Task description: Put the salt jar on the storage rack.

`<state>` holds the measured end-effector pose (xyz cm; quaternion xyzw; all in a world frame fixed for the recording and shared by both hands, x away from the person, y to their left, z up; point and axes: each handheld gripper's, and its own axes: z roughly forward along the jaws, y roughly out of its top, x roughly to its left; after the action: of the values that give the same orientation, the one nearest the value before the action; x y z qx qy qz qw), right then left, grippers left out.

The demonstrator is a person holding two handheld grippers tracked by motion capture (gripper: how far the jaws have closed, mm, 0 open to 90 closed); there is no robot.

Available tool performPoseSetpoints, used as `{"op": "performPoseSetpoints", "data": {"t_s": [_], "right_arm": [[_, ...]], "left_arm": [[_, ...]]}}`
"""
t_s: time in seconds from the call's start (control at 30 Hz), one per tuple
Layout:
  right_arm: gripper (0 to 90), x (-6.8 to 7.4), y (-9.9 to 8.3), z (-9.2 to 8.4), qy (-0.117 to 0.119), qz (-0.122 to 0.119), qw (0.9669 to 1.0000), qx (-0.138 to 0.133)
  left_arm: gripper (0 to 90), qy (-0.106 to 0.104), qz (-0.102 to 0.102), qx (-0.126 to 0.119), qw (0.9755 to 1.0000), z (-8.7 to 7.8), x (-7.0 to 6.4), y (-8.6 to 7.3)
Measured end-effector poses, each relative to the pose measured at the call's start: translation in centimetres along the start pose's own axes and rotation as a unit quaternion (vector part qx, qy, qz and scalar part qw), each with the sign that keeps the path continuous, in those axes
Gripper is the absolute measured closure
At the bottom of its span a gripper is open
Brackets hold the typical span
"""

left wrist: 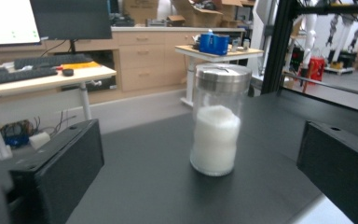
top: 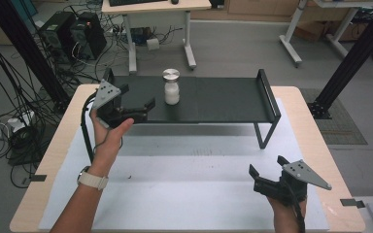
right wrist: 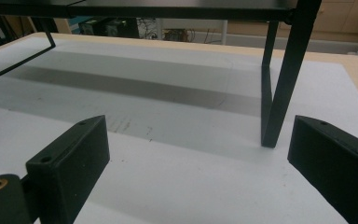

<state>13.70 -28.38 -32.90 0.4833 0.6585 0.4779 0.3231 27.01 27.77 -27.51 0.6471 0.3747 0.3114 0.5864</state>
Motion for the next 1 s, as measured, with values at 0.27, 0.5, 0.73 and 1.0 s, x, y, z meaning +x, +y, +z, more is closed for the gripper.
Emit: {"op": "performPoseSetpoints", "data": {"t_s": [0.27,0.5,0.73,1.0], "right_arm": [[4.4,0.3,-0.4,0.1,0.004,0.008,1.0000,0.002],[4.2,0.5,-0.8,0.3,0.014,0.007,0.9999,0.002],[3.8,1.0,-1.2,0.8,0.025,0.012,0.9996,0.000],[3.7,1.5,-1.8,0.3,0.039,0.025,0.9989,-0.011]], "left_arm": [[0.9,-0.001,-0.008,-0.014,0.9999,-4.8,-0.6,-2.6],[0.9,-0.001,0.004,-0.013,0.9999,-8.0,-1.3,-5.4],[1.2,0.007,0.007,0.007,0.9999,-9.9,-1.6,-7.2],[1.3,0.018,-0.008,0.013,0.9997,-11.7,-1.9,-9.0]]}}
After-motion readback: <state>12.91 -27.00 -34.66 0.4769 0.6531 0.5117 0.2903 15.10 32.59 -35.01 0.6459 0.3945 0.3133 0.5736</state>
